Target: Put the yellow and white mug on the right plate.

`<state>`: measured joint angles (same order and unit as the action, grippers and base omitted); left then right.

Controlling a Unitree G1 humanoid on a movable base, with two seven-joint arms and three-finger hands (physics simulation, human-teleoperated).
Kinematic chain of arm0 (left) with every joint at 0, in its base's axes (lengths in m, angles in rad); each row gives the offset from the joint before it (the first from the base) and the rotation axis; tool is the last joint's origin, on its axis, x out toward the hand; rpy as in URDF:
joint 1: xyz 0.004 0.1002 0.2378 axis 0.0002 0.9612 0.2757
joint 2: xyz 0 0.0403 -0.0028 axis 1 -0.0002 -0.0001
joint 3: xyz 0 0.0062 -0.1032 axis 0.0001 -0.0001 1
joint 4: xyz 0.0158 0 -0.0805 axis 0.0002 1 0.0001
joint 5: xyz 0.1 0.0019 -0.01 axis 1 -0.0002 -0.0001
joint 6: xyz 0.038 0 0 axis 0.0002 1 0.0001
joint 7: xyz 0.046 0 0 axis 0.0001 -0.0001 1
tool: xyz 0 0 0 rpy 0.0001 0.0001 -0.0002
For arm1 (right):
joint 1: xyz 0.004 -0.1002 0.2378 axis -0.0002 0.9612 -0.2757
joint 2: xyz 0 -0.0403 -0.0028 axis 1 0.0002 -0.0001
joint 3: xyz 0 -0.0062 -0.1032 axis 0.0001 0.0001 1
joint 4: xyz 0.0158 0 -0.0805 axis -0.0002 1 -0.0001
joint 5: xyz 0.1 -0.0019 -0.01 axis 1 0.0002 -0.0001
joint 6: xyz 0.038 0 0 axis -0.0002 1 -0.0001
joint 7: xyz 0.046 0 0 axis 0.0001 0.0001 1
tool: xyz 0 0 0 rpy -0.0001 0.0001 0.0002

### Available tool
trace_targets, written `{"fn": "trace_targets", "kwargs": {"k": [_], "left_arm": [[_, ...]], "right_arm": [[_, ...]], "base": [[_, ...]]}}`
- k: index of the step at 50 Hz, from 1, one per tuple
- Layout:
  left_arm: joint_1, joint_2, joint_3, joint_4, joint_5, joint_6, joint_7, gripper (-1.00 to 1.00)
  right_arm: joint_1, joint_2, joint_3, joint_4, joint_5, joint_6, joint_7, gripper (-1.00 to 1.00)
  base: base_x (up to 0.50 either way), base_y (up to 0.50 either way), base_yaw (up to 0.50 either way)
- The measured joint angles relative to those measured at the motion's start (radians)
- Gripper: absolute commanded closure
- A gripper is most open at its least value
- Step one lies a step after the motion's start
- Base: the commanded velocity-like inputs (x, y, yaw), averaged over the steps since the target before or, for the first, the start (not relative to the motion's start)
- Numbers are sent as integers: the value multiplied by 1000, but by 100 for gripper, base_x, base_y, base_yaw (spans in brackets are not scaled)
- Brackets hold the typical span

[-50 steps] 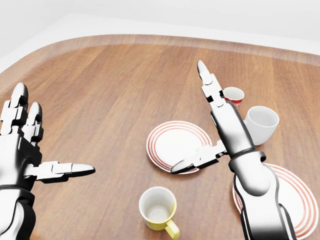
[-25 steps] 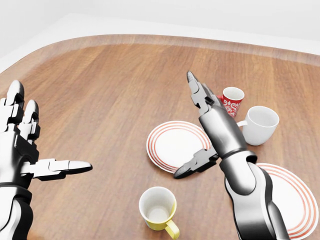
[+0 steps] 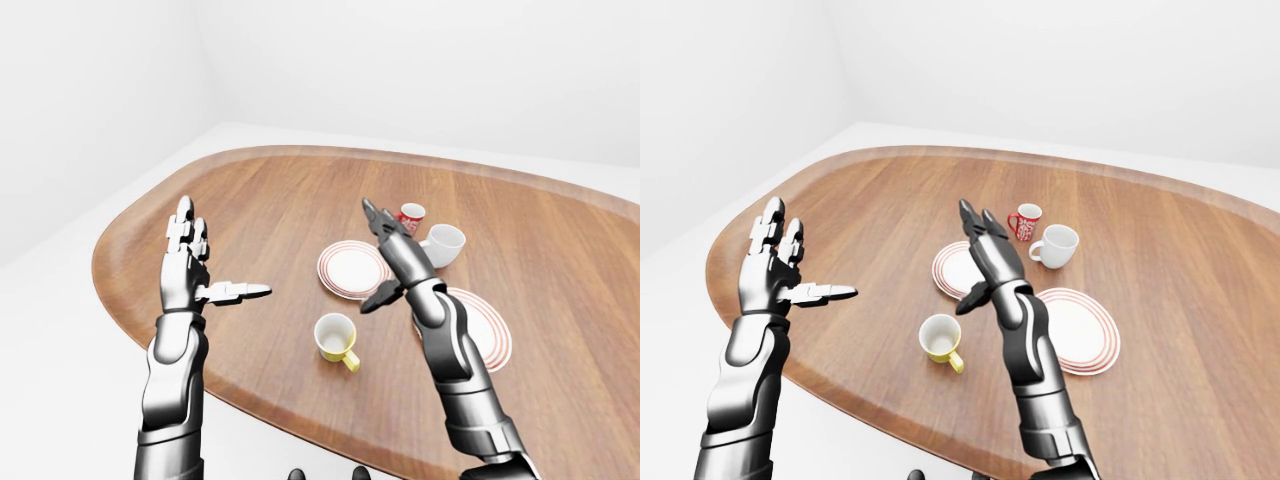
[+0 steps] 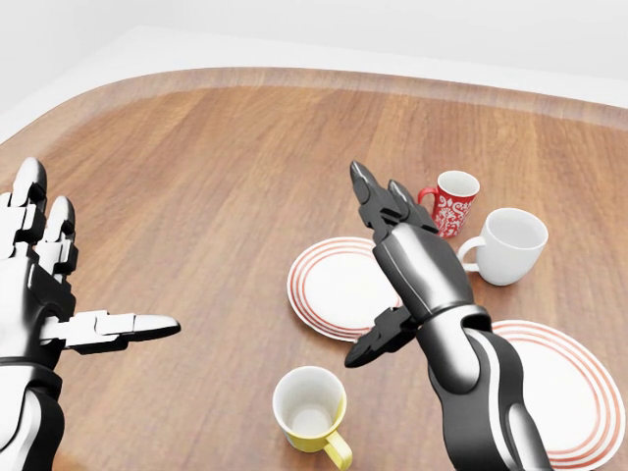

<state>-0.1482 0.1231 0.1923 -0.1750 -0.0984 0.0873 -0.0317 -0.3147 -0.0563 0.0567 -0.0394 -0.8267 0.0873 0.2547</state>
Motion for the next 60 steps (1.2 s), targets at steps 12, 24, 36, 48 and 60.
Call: {"fn": "trace_targets", "kwargs": {"k": [12, 24, 36, 48, 60], "left_arm": [[-2, 1, 1, 2, 0, 0, -1, -100], [1, -1, -1, -3, 2, 0, -3, -100], [0, 0, -1, 2, 2, 0, -3, -100], [1, -1, -2, 5, 3, 0, -3, -100], [2, -1, -2, 4, 4, 0, -4, -100]], "right_arm": [[2, 22, 13, 57, 61, 0, 26, -100], [3, 33, 27, 99, 123, 0, 54, -100], [36, 47, 51, 81, 135, 0, 83, -100], [92, 60, 79, 49, 127, 0, 93, -100], [129, 70, 99, 55, 125, 0, 78, -100]], "base": [[0, 0, 0], [0, 0, 0], [0, 0, 0], [0, 0, 0], [0, 0, 0]]}}
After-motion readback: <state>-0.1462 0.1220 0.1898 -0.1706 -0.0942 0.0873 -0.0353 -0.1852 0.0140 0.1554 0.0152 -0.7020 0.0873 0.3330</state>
